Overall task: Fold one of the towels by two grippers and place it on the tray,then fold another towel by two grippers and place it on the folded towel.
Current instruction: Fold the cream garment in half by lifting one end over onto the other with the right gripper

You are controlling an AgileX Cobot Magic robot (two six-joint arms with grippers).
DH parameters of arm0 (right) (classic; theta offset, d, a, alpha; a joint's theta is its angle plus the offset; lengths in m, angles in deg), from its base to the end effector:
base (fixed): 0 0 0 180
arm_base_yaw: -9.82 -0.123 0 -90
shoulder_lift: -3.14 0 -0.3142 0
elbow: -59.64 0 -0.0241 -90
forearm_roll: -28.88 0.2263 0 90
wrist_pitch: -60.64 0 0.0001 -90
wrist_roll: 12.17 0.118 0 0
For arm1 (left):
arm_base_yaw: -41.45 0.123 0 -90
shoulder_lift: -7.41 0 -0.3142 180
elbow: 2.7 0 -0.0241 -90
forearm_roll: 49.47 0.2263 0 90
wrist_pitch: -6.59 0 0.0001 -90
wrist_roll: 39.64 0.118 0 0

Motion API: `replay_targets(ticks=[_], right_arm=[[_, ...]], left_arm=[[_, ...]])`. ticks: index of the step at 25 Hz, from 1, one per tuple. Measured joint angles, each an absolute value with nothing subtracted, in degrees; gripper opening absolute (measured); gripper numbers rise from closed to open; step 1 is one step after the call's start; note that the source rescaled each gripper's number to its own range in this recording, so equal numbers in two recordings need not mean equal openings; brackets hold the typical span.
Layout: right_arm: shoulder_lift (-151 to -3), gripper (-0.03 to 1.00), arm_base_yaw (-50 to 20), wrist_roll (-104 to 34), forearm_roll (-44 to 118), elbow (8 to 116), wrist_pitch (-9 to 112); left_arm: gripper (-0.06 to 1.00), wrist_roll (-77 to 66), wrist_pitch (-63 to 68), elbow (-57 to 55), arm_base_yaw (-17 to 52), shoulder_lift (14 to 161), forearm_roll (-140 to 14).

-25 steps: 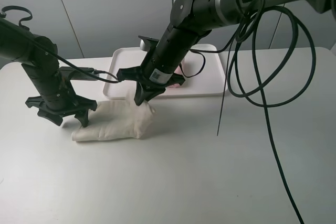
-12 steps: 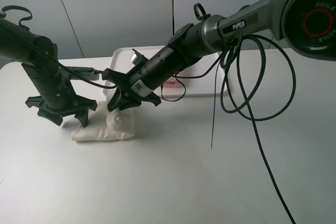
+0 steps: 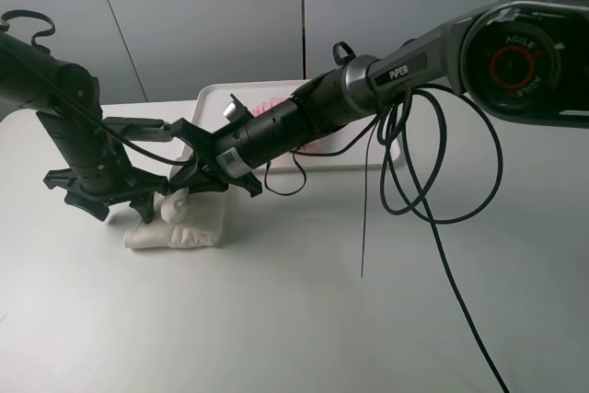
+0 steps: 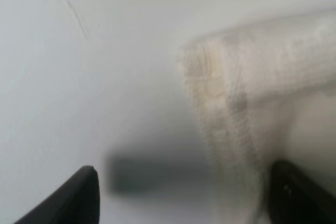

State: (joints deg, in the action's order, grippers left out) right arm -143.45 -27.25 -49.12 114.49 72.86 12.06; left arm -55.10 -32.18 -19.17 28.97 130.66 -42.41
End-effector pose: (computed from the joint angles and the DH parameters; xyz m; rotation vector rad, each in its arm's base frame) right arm 0.3420 0.3691 0.0996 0.2360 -2.6845 -1.5636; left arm 0.3343 -0.0647 0.1111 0.0667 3.0945 0.1080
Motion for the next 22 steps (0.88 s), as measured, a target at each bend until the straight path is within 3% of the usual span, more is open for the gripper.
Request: replay_targets(ticks=[11, 22], right_arm=[[-143.69, 0.03, -28.14, -50.54, 115.34, 72.86, 13.37], [-143.69, 0.03, -28.36, -50.68, 116.68, 72.86, 13.03]], left_arm=[[0.91, -53.37, -32.41, -19.17, 29.05, 130.16, -42.28], [0.92, -47.49, -43.18, -11.25, 29.05, 125.33, -42.04]])
